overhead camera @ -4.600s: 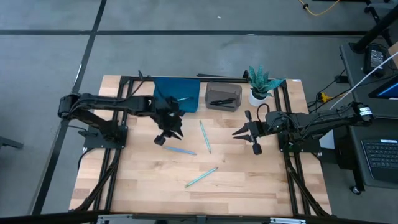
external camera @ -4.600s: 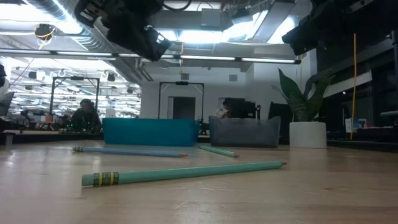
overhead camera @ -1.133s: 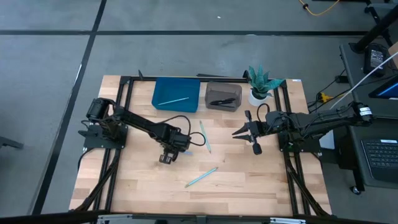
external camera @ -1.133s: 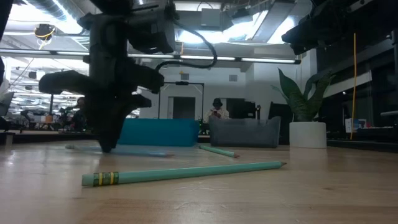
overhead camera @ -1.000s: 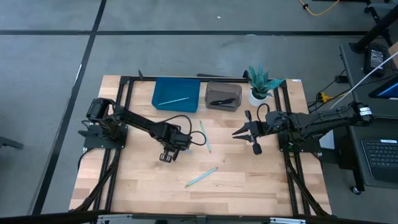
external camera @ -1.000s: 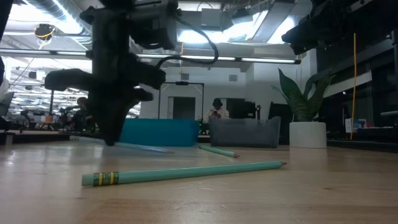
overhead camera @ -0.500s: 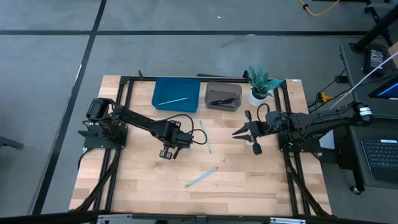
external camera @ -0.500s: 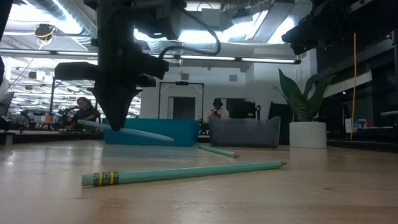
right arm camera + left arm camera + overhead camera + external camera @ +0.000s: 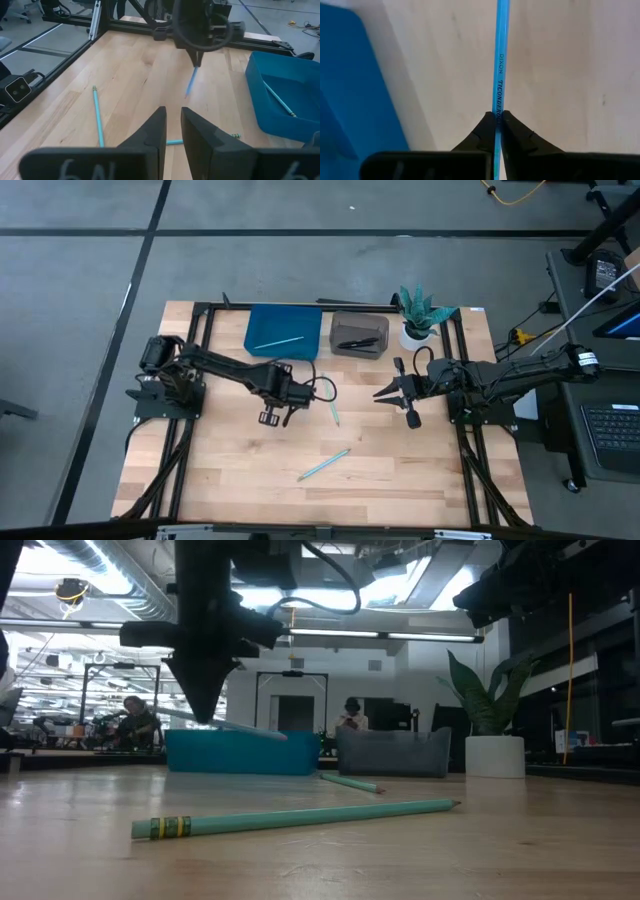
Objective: Sort pens & pencils
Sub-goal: Put the light blue pencil into the blue bin
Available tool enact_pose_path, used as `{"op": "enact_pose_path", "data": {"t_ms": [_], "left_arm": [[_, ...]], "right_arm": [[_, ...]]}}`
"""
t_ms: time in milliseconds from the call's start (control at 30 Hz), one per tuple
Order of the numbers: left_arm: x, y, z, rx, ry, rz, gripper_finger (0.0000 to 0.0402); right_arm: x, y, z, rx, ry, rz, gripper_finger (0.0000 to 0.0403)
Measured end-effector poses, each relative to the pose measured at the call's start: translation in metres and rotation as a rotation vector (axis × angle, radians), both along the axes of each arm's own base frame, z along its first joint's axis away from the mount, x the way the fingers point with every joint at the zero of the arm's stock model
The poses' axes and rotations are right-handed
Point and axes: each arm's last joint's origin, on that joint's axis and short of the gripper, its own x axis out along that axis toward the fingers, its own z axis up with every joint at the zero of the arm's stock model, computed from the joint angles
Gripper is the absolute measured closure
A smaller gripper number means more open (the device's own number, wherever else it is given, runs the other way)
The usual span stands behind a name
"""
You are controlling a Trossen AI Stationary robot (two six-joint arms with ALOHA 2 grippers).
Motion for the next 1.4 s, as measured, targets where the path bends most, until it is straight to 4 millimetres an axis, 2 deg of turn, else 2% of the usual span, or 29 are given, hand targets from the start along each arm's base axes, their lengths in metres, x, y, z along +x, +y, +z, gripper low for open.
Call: {"op": "enact_pose_path", "data": {"t_ms": [500, 767, 1033, 1133, 1400], "left_arm": [[0.006, 0.041, 0.016, 0.015, 0.002, 0.028, 0.0393], [-0.007, 0.077, 0.041, 0.017, -0.1, 0.119, 0.0393], [-0.017, 0.104, 0.069, -0.058, -0.303, 0.11, 0.0392], [-0.025, 0.114, 0.067, -0.081, -0.359, 0.116, 0.0392], [-0.055, 0.138, 0.048, -0.093, -0.466, 0.155, 0.0392]], "right_arm": [[-0.001, 0.0, -0.004, -0.007, 0.038, 0.001, 0.0343], [-0.001, 0.0, -0.004, -0.012, 0.045, 0.002, 0.0343], [-0.002, 0.0, -0.005, -0.009, 0.049, 0.001, 0.0343], [-0.002, 0.0, -0.005, -0.006, 0.053, 0.0, 0.0343], [-0.002, 0.002, -0.006, -0.008, 0.063, 0.014, 0.0343]]}}
